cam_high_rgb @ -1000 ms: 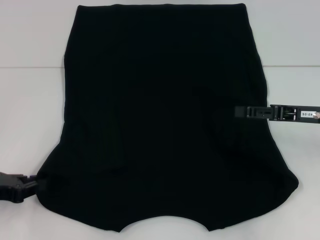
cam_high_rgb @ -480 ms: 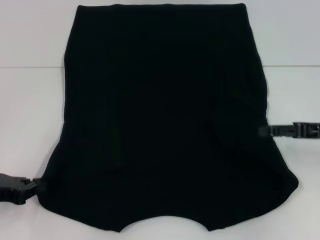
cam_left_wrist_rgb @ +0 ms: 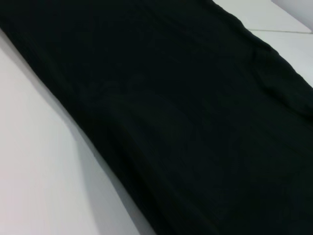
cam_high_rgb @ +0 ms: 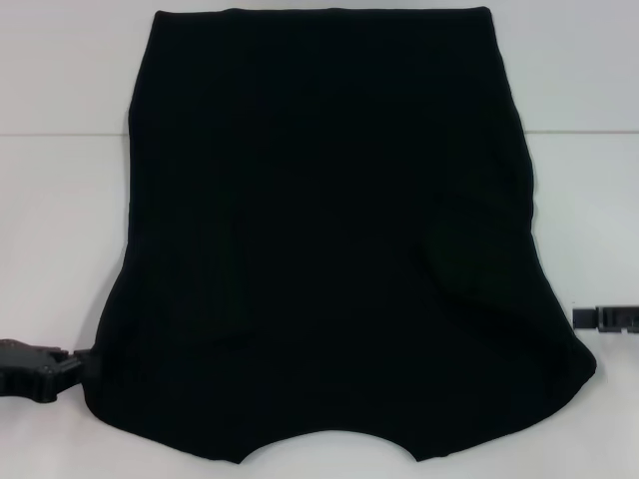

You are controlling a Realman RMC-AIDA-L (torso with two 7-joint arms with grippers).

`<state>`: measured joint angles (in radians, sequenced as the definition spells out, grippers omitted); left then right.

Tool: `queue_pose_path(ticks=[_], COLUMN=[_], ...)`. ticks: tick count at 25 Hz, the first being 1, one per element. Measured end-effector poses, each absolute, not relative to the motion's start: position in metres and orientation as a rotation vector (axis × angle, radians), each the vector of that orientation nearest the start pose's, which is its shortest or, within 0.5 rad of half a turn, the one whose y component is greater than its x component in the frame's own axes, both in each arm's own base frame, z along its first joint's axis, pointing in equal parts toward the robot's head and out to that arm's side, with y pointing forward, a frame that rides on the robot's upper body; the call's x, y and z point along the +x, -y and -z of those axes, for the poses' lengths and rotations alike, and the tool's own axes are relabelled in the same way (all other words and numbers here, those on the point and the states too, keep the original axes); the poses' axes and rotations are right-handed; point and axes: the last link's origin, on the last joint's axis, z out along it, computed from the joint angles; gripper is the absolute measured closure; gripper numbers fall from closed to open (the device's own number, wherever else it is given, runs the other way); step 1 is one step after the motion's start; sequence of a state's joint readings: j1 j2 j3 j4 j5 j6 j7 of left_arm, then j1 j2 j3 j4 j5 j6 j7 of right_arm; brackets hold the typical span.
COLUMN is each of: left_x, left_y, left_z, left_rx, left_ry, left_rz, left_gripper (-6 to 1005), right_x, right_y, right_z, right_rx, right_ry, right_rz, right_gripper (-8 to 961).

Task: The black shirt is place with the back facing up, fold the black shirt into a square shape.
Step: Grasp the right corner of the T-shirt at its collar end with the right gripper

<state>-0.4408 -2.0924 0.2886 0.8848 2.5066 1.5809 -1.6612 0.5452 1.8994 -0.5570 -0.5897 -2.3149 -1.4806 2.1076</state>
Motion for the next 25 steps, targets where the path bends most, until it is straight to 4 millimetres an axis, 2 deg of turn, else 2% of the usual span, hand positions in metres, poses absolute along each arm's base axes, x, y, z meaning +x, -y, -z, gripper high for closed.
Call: queue_pose_path(ticks=[5, 15, 25], left_x=[-0.355, -0.355, -0.355], left_y=[-0.287, -0.288, -0.287], left_z=[-0.054, -0.054, -0.054], left_rx=[-2.416, -2.417, -2.418], left_ry=[1.191, 1.191, 1.191], left_rz=[0.290, 0.286, 0.285], left_gripper=[963, 962, 963], right_x=[0.339, 0.334, 0.338], right_y=[-0.328, -0.326, -0.322], right_z=[-0.053, -0.039, -0.037], right_rx=[-2.328, -2.366, -2.355], right_ry=[-1.673, -1.689, -1.696], right_rz=[-0.327, -0.296, -0.289], right_gripper=[298, 310, 744])
